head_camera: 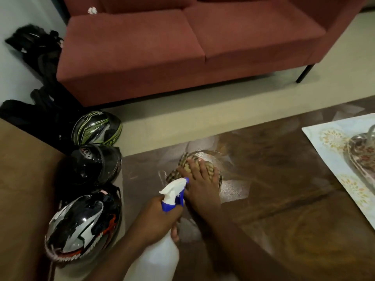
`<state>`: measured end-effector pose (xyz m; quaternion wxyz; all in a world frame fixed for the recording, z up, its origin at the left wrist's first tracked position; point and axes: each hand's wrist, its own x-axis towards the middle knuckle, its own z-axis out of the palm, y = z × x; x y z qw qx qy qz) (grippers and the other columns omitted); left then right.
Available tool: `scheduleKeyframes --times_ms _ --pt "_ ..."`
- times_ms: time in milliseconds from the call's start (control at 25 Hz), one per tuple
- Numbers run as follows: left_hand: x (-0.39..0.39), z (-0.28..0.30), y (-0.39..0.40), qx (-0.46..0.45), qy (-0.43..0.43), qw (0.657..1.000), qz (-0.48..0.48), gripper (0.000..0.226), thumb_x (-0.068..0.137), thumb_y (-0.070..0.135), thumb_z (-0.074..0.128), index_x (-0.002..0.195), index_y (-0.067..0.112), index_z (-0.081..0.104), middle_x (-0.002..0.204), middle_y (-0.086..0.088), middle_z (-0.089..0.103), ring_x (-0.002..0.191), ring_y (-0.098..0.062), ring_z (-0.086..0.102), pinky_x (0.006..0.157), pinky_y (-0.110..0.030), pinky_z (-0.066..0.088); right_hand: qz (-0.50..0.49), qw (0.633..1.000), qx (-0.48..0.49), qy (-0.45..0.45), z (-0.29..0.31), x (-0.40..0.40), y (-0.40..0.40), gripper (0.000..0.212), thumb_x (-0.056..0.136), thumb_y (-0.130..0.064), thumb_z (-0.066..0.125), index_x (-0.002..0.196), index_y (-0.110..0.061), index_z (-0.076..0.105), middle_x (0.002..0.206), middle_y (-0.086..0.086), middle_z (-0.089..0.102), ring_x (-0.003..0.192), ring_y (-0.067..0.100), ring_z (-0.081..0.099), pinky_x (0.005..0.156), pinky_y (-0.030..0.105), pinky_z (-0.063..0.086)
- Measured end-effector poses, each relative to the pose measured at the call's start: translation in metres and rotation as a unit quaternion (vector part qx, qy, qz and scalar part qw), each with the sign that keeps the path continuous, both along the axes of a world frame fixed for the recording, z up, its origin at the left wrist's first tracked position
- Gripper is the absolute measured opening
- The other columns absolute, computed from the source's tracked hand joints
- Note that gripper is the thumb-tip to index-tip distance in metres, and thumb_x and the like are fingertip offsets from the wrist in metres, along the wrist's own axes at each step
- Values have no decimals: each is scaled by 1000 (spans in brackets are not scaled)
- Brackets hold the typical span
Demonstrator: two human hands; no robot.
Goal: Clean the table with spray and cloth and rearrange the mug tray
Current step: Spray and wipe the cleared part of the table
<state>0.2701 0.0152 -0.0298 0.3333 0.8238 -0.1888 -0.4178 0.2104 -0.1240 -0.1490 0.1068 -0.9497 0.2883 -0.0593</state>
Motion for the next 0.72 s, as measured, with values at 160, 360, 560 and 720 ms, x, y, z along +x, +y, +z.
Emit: scheduleKeyframes --times_ms 160,360,560,720 --pt "37 17 16 -7 28 998 -47 21 91 11 58 71 10 63 51 -10 68 55 -18 71 50 -10 47 -136 990 -30 17 7 -41 -64 56 89 -61 31 136 -33 44 149 -3 38 140 22 27 108 53 25" --pt "85 -16 14 -27 14 994 -109 19 85 14 57 93 2 69 49 -12 67 56 -27 71 71 -34 60 -105 994 -25 -15 -8 43 -28 50 87 -60 38 130 -37 50 148 -6 40 138 21 33 106 57 27" --pt "101 -4 -7 -17 22 993 -119 27 85 15 54 59 10 63 51 -11 67 59 -28 73 76 -34 60 -253 966 38 -16 5 33 -58 51 89 -60 38 135 -40 42 153 -8 31 142 19 22 112 53 17" --pt "111 -8 -27 -25 29 993 -115 29 86 18 56 61 6 66 58 -18 70 56 -21 70 69 -28 58 -77 997 2 -2 -7 65 -1 52 88 -56 28 133 -35 46 149 -7 38 140 20 28 108 56 23"
